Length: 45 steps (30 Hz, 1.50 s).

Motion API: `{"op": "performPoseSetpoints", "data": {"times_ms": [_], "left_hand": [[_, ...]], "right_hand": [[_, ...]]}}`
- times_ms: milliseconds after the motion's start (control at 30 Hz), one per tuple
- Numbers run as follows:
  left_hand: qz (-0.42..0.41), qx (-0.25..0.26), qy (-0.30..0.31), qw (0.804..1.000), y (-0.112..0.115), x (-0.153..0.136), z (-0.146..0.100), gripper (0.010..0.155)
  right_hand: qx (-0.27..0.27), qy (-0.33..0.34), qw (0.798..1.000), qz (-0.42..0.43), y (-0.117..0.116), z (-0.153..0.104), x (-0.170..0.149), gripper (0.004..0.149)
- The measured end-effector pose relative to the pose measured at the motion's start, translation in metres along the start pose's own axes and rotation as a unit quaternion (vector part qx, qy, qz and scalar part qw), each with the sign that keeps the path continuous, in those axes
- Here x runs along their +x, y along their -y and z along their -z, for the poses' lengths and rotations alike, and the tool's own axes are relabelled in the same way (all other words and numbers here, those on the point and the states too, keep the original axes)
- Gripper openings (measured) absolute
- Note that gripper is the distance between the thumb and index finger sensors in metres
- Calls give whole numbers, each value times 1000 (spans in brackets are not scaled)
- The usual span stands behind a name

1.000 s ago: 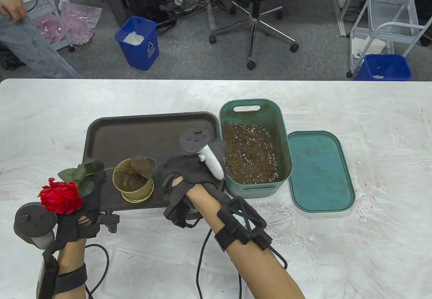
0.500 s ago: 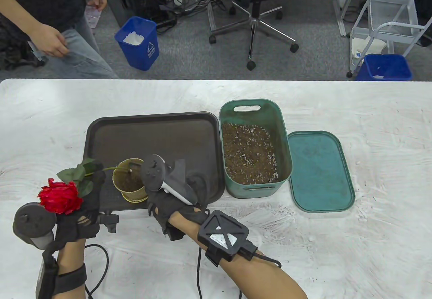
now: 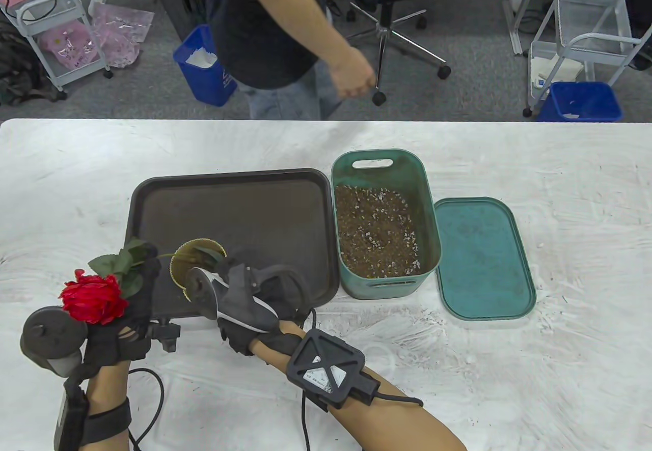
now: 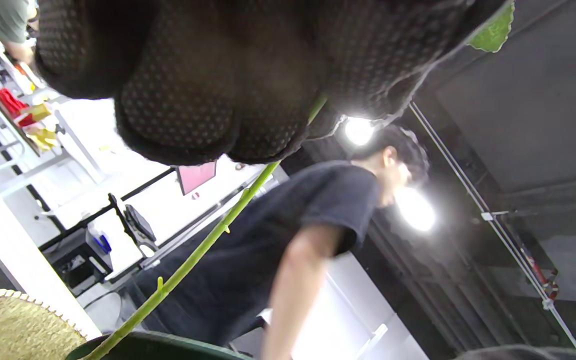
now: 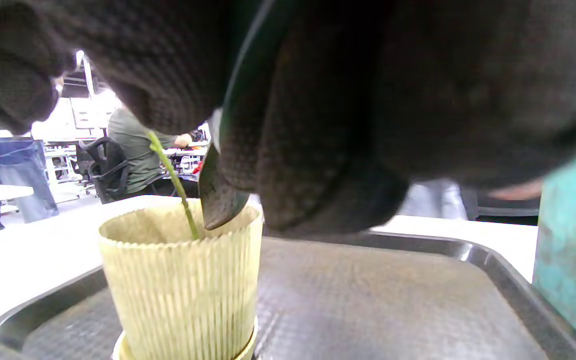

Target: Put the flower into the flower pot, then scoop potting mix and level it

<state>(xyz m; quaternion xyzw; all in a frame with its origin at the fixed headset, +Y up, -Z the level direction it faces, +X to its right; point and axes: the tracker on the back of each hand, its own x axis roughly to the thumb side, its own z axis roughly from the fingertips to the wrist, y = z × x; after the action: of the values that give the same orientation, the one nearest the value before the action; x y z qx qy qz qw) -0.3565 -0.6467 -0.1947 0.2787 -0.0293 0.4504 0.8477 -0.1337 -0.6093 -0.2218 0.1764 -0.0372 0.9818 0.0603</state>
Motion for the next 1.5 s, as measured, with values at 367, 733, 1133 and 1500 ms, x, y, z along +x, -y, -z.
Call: {"op": "performPoseSetpoints", "data": {"times_ms": [367,733,1133,1500], "left_hand": [[-6,1,-5,1000,0,0,0,42],[-8,-9,2,1000,6,3,-1,43],[-3,-12,8,1000,6,4,-1,43],[-2,-9,3,1000,5,2,-1,43]], "right_hand": [[-62,-21,998,5,67,-19,-32,53],[-100,-177,977,56,121,-20,-136,53],[10,-388,916,103,61,5,-265,52],[191,-427,884,16,14,26,-280,51]]}}
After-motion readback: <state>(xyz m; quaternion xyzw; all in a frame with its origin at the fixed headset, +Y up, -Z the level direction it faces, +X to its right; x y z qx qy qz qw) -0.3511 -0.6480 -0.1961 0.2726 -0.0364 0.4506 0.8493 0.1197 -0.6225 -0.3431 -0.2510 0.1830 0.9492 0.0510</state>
